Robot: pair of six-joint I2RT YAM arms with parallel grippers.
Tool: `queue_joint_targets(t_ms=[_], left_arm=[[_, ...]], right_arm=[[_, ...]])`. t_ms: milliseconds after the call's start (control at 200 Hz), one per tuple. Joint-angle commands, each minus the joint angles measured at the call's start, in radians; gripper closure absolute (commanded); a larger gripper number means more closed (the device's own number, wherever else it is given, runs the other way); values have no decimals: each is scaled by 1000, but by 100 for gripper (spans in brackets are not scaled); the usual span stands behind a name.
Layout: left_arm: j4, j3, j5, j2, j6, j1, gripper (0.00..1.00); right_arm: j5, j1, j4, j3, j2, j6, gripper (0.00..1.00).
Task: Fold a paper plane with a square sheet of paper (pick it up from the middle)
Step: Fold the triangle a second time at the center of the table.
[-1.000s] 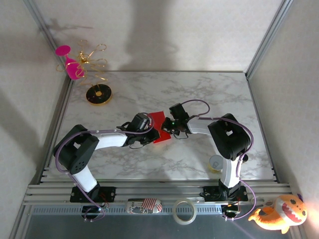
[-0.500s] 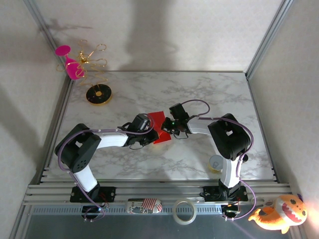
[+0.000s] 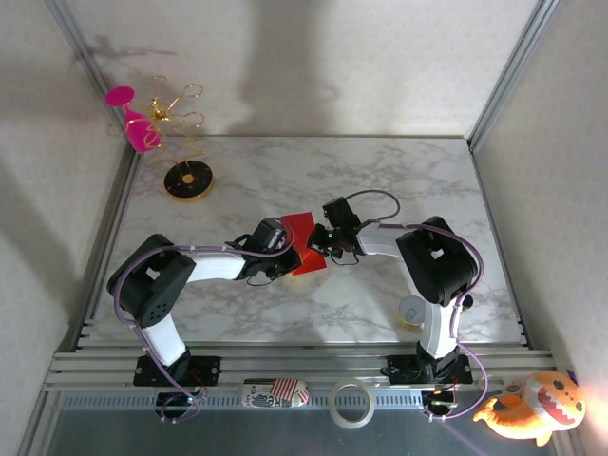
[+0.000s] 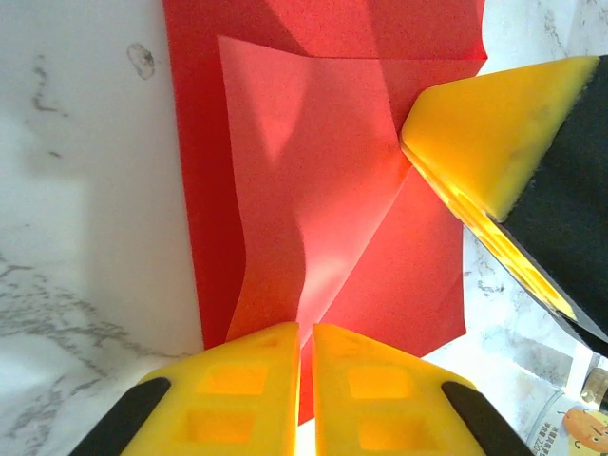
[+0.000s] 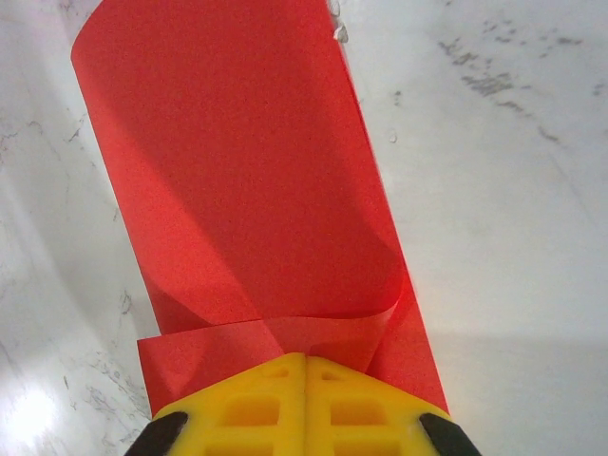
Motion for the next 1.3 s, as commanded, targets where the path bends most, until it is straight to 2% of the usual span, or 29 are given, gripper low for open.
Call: queue_joint_targets(t_ms=[0,381,621,801,1027,1292], left_arm=[[-29,-8,-21,14,15,-2,88],[-53,-22,-21,28,25,-2,89],[-76,-29,-33,25,33,-1,91],[-74,-28,-27,25,36,0,92],[-65,-27,-15,28,33,-2,94],[-64,-27,-8,22,32,-1,94]], right_arm=[[39,-9,-71,-31,47,4,96],[22,-13,-54,-19,24,-9,95],[-7,-20,-65,47,-37,-95,94],[-58,-3,-47,26,-84,-136,94],[-87,47,-53,-1,-53,-118,95],[-65,52,-69,13,7,-110,95]])
